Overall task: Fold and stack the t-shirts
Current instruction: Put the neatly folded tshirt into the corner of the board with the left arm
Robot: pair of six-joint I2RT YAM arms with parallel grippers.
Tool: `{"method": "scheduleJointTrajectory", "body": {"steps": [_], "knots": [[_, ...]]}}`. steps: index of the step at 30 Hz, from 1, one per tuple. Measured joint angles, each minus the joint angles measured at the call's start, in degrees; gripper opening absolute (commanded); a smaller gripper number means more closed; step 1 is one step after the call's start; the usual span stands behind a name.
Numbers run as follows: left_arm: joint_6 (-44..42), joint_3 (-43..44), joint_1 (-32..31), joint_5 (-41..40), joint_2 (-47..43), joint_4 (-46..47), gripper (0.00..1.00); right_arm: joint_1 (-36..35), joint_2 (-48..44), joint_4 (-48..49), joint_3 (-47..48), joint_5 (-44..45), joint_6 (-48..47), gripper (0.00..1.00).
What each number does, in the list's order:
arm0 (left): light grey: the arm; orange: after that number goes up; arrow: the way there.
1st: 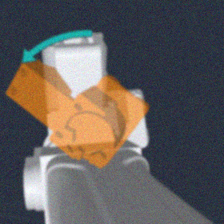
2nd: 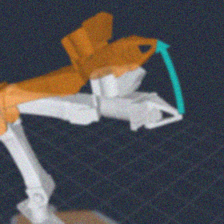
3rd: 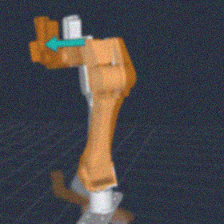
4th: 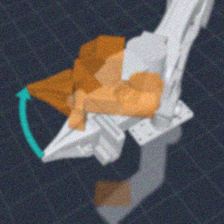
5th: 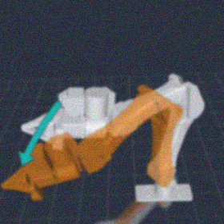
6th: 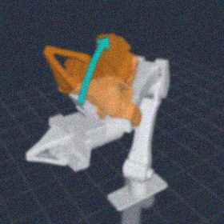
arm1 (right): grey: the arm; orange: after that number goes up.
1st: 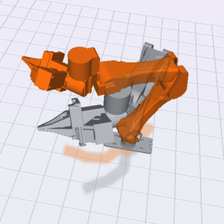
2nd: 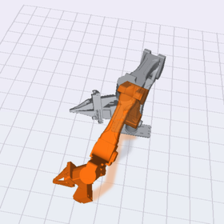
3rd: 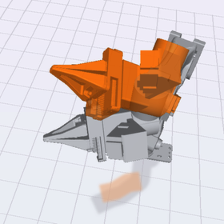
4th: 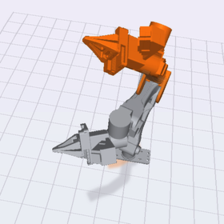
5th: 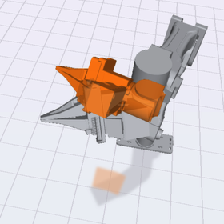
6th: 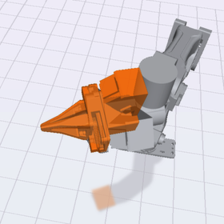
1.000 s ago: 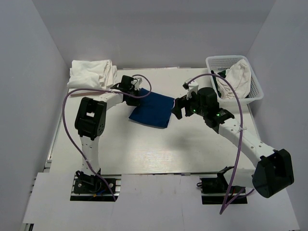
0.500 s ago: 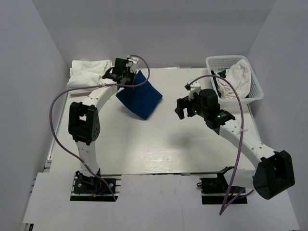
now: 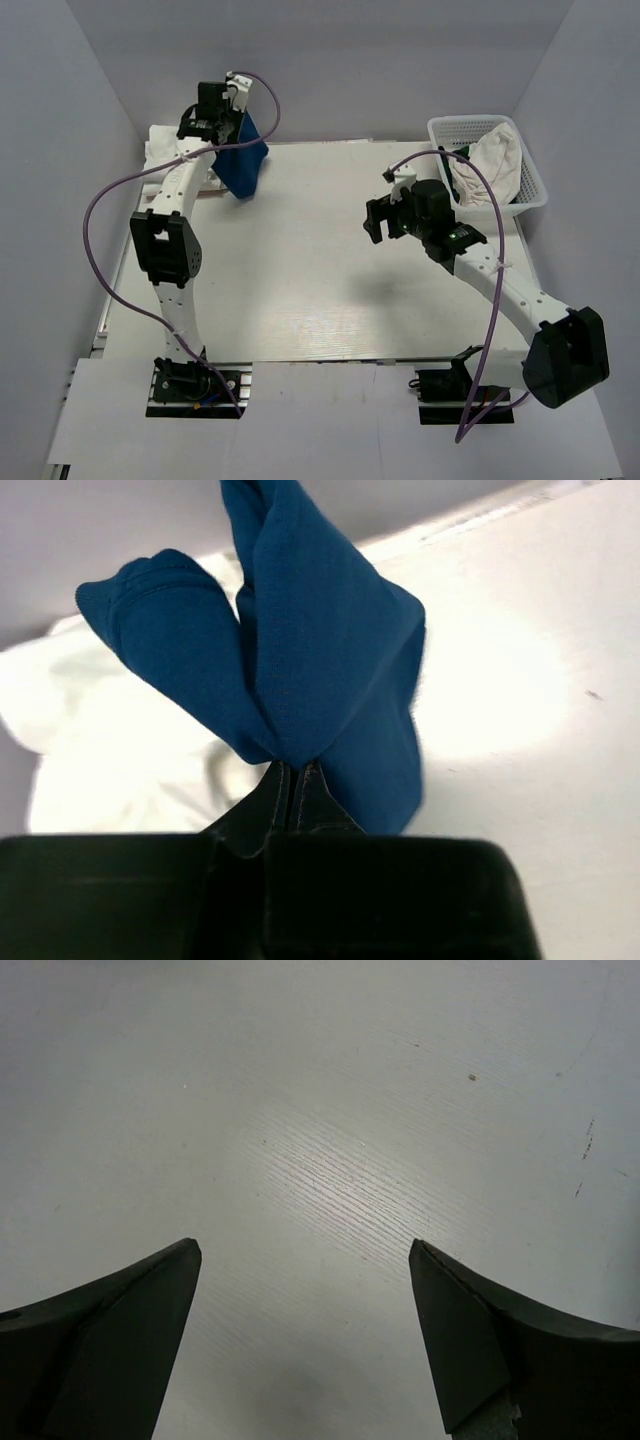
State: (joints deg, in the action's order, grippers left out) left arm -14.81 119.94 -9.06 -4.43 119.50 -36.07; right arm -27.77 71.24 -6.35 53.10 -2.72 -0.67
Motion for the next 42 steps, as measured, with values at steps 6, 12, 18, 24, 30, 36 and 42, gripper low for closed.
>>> {"method": "scheduleJointTrajectory", "body": {"steps": [6, 12, 18, 24, 30, 36, 42], "knots": [[-2.69, 1.97, 4.02, 0.9, 1.05, -0.02, 0.0, 0.0, 1.68, -0.44, 1.68, -0.59, 0.11, 0.9], [-3.1, 4.24, 7.58, 4.5, 1.05, 0.33, 0.0, 0.0, 4.85, -0.85, 4.39, -2.38, 0.24, 0.9], [-1.88, 5.95, 10.67, 8.39, 1.05, 2.01, 0.0, -0.04, 8.87, -2.23, 9.03, -4.15, 0.26, 0.9], [1.01, 6.93, 14.36, 11.23, 1.05, 2.86, 0.0, -0.04, 9.62, -2.54, 10.45, -4.7, 1.4, 0.9], [4.0, 7.87, 19.39, 12.52, 2.12, 5.29, 0.0, -0.04, 11.5, -2.75, 11.63, -5.57, 2.51, 0.9], [6.1, 7.85, 23.19, 13.9, 7.72, 8.61, 0.0, -0.07, 16.15, -3.1, 15.28, -6.97, 3.1, 0.9], [7.37, 8.39, 24.11, 12.26, 16.31, 9.53, 0.99, -0.11, 17.86, -3.61, 17.09, -8.02, 3.17, 0.9]]}}
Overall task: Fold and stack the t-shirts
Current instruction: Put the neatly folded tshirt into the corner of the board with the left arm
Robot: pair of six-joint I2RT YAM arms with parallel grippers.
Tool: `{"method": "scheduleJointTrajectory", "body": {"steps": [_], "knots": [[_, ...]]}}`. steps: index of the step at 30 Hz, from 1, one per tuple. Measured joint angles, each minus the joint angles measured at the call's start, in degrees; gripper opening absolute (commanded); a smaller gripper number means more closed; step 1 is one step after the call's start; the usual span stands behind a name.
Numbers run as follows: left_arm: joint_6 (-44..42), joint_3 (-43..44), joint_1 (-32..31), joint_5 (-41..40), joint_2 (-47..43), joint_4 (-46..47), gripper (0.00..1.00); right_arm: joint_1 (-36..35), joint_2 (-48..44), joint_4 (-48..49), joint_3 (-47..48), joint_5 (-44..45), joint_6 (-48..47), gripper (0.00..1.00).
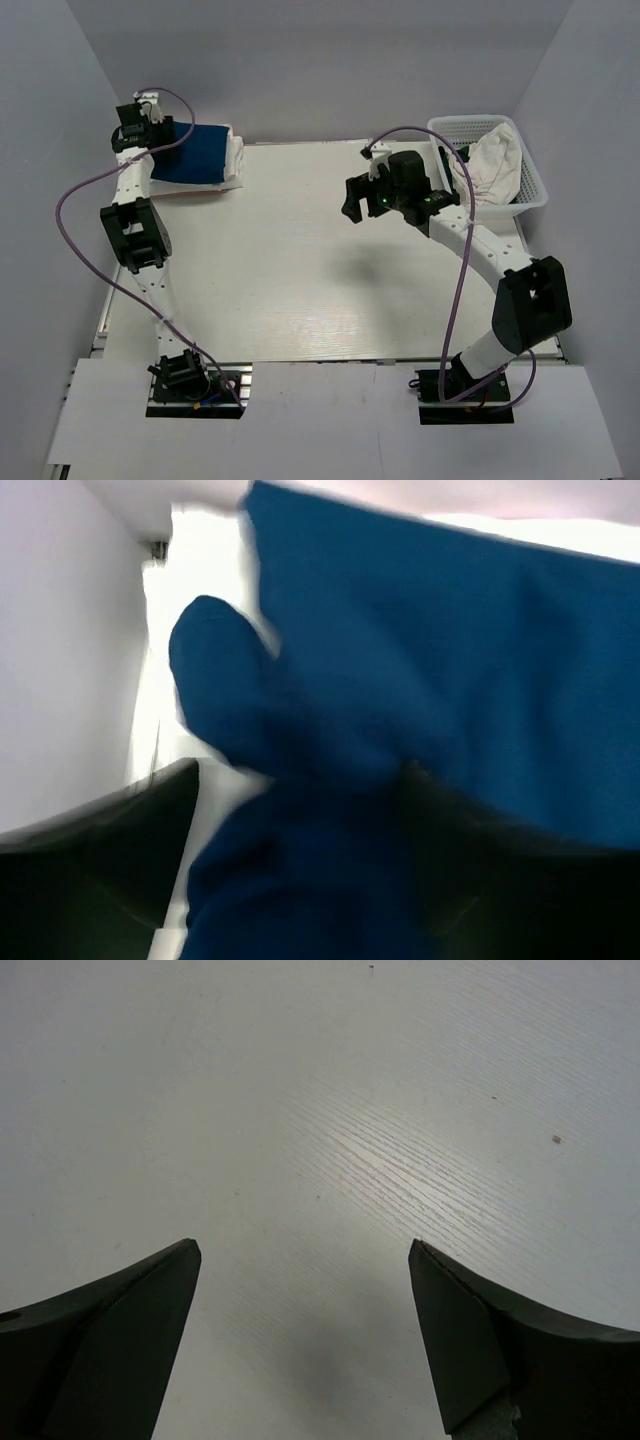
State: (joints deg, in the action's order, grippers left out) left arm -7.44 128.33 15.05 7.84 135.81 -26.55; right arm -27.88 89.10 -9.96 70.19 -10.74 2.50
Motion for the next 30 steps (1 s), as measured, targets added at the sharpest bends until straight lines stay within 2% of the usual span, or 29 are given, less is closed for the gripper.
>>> {"method": "scheduleJointTrajectory", "body": {"steps": [8, 17, 25, 30], "knots": [[2.38, 1.07, 0.0, -6.23, 1.62, 0.72, 0.99, 0.0, 1.81, -0.66, 1.81, -1.33, 0.11, 0.9], [9.14, 1.18, -0.17, -11.02, -1.68, -0.48, 0.99, 0.0, 2.05, -0.63, 2.19, -1.84, 0.48, 0.9], [11.76, -0.83, -3.34, -14.01, -13.92, -5.7, 0.99, 0.02, -4.5, 0.13, -0.9, -1.31, 1.79, 0.9], [14.73, -12.46, -7.82, -15.06, -27.04, -8.66, 0.99, 0.02, -9.99, 1.66, -5.7, -1.36, 2.08, 0.9]]}}
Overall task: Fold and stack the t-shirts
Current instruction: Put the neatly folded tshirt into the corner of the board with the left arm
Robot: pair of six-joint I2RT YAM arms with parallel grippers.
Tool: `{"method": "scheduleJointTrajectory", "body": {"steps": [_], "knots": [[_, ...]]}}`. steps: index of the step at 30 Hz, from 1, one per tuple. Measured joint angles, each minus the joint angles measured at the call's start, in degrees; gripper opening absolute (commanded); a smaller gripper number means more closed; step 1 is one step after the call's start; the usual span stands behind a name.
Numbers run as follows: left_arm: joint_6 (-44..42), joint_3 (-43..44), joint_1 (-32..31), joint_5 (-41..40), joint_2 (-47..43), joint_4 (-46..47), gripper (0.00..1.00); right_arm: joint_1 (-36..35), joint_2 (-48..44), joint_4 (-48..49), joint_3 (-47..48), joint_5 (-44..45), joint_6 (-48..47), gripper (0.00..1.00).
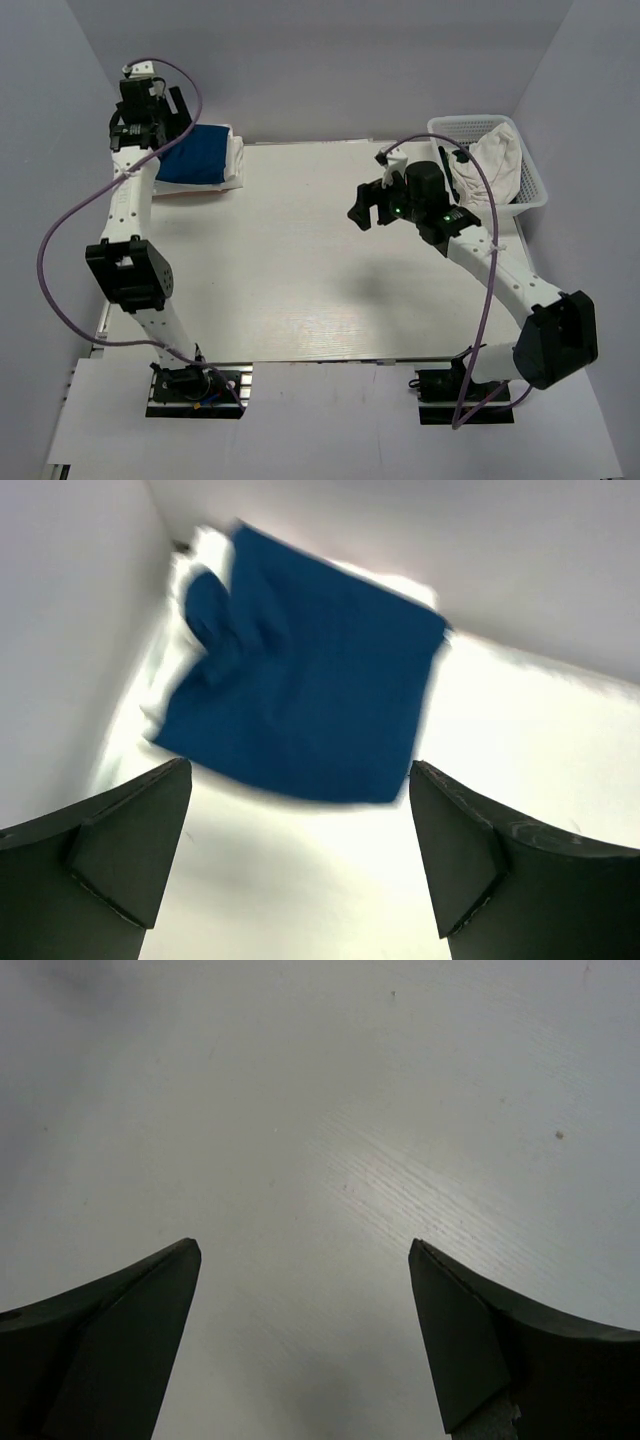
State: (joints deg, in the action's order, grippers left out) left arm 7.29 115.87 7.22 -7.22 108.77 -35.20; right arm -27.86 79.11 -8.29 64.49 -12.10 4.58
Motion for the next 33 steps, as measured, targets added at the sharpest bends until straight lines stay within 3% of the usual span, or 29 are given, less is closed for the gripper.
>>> {"method": "scheduleJointTrajectory", "body": {"steps": [3, 10, 15, 24, 33], "knots": [[2.82, -8.74, -3.34, 1.36, -7.19, -0.87, 0.99, 0.0, -3.61, 0.74, -4.63, 0.07, 0.24, 0.9], [11.96, -41.16, -14.64, 7.32, -27.17, 1.95, 0.99, 0.0, -17.97, 0.9, -17.97, 4.87, 3.28, 0.9], [17.33, -54.75, -20.87, 9.6, -38.49, 2.54, 0.99, 0.0, -27.96, 1.81, -24.72, 7.63, 6.8, 0.9], [22.32, -57.99, -24.76, 7.19, -41.55, 1.99, 0.99, 0.0, -32.17, 4.02, -30.58, 7.98, 7.52, 0.9], [22.36, -53.96, -26.4, 3.17, -40.65, 1.62, 0.99, 0.0, -30.08, 5.73, -30.53, 8.09, 8.24, 0.9]]}}
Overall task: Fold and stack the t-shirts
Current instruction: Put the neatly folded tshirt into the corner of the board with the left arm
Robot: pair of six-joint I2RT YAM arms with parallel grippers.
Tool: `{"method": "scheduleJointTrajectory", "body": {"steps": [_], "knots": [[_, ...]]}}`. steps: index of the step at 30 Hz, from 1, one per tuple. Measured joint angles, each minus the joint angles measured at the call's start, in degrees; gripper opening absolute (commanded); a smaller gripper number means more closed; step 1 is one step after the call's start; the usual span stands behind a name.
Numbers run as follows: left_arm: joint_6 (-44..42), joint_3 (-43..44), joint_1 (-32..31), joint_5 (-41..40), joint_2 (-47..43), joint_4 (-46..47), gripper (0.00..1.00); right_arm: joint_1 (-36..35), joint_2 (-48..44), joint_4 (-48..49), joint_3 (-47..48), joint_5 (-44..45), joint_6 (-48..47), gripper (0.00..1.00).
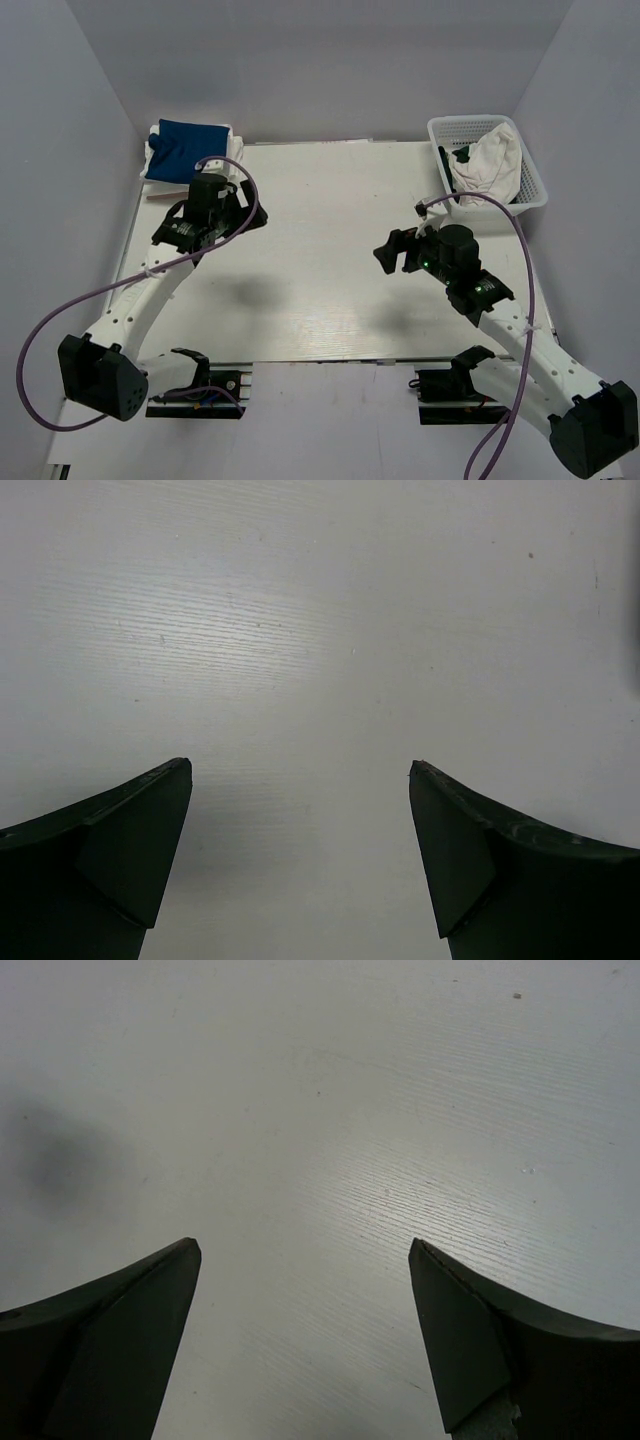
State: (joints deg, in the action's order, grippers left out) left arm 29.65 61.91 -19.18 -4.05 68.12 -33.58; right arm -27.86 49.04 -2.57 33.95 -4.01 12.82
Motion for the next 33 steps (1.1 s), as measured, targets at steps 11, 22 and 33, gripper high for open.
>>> {"method": "scheduleJointTrajectory", "body": {"steps": [11, 22, 33], "knots": [[-5.33, 11.47, 1.97, -9.38, 13.09, 0.0, 0.99, 0.0, 2.73, 0.44, 0.11, -2.6, 0.11, 0.9], [-13.6, 47.12, 16.28, -7.8, 48.39, 4.22, 0.99, 0.0, 11.47, 2.01, 4.37, -4.74, -0.02, 0.9], [-16.94, 69.7, 27.89, 6.21, 69.59, 5.66, 0.99, 0.0, 22.62, 1.22, 11.87, -4.46, 0.09, 0.9]]}}
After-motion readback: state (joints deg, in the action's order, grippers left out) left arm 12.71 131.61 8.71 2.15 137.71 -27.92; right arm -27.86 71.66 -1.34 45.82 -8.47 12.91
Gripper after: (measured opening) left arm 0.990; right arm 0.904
